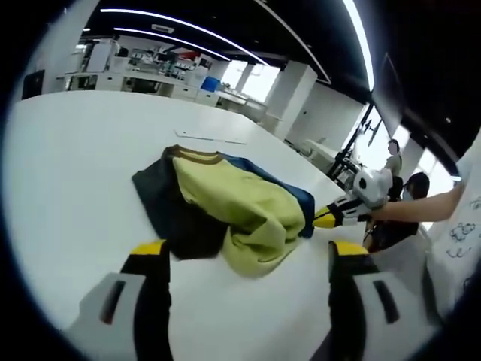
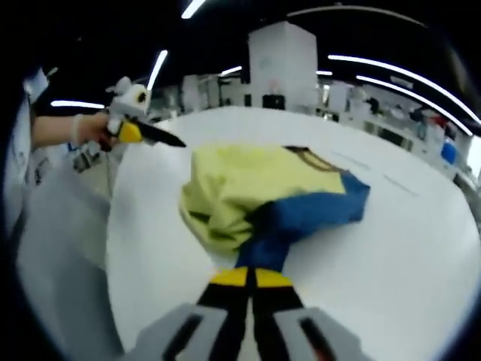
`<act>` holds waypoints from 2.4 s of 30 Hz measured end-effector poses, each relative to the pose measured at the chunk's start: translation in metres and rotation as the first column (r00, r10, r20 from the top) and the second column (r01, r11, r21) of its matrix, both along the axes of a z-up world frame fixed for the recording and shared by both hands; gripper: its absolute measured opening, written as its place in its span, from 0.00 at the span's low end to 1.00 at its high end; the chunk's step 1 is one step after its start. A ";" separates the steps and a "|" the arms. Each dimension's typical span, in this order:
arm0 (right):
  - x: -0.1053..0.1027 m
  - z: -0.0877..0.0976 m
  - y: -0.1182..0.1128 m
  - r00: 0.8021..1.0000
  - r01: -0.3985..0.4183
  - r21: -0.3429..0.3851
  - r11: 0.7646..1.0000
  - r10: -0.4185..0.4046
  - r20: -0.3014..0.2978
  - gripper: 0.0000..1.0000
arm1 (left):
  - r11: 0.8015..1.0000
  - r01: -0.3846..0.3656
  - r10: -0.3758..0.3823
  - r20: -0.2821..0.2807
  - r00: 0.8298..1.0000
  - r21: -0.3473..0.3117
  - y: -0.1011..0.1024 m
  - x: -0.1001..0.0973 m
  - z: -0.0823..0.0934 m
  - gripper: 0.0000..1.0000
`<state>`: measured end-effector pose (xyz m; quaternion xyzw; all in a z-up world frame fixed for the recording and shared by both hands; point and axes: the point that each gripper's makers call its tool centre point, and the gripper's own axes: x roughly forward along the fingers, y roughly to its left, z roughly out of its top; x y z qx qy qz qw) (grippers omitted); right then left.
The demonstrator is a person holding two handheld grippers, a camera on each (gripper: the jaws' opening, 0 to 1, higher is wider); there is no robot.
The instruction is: Fold the garment on the visible template until the final outline fits inside the template.
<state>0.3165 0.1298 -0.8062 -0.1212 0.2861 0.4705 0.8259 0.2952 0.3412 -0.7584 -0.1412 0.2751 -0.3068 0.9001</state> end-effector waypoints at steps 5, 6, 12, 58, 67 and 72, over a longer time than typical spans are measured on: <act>0.012 0.027 0.019 1.000 -0.007 0.059 0.998 0.007 -0.003 0.00 | 1.000 -0.006 0.006 -0.004 1.000 -0.002 0.002 0.000 -0.001 0.83; 0.015 0.032 0.024 1.000 -0.013 0.064 0.998 0.012 0.006 0.00 | 1.000 -0.007 0.007 -0.003 1.000 -0.003 0.003 0.000 -0.001 0.83; 0.025 0.060 0.068 0.993 -0.100 0.059 0.993 0.096 0.072 0.00 | 1.000 -0.010 0.010 -0.003 1.000 -0.008 0.004 0.000 -0.001 0.83; 0.034 0.029 0.080 0.992 -0.121 0.017 0.992 0.121 0.023 0.23 | 1.000 -0.021 0.021 0.018 1.000 -0.005 0.009 -0.001 0.006 0.83; 0.029 0.037 0.063 0.995 -0.086 0.043 0.995 0.084 0.044 0.44 | 1.000 -0.004 0.004 0.024 1.000 0.005 0.006 -0.001 0.009 0.83; 0.034 0.039 0.052 0.998 -0.058 0.057 0.997 0.056 0.043 0.54 | 1.000 0.001 -0.001 0.024 1.000 0.005 0.005 0.000 0.010 0.83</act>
